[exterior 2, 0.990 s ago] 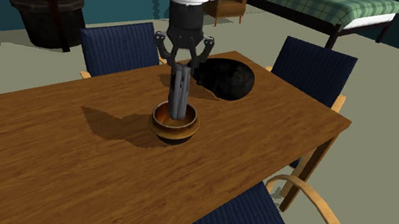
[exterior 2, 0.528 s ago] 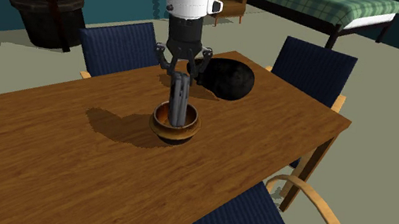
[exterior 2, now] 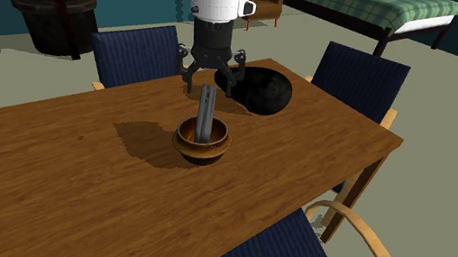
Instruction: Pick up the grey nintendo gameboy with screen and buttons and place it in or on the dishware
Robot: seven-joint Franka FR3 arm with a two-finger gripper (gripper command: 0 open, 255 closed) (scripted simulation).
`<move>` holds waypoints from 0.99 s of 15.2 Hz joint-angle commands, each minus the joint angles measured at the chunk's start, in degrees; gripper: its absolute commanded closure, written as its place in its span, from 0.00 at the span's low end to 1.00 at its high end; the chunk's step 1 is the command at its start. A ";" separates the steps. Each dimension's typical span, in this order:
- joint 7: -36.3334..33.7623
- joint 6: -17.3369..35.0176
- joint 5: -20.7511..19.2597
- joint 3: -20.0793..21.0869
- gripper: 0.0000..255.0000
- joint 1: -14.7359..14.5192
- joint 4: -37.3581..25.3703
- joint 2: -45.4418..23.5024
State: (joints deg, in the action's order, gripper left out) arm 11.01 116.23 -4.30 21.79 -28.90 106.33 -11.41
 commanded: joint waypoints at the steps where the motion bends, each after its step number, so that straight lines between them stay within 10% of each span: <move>1: 0.00 0.00 0.00 0.00 0.00 0.00 0.00 0.00; 15: 0.59 -6.79 0.89 0.20 0.00 0.13 -5.11 1.82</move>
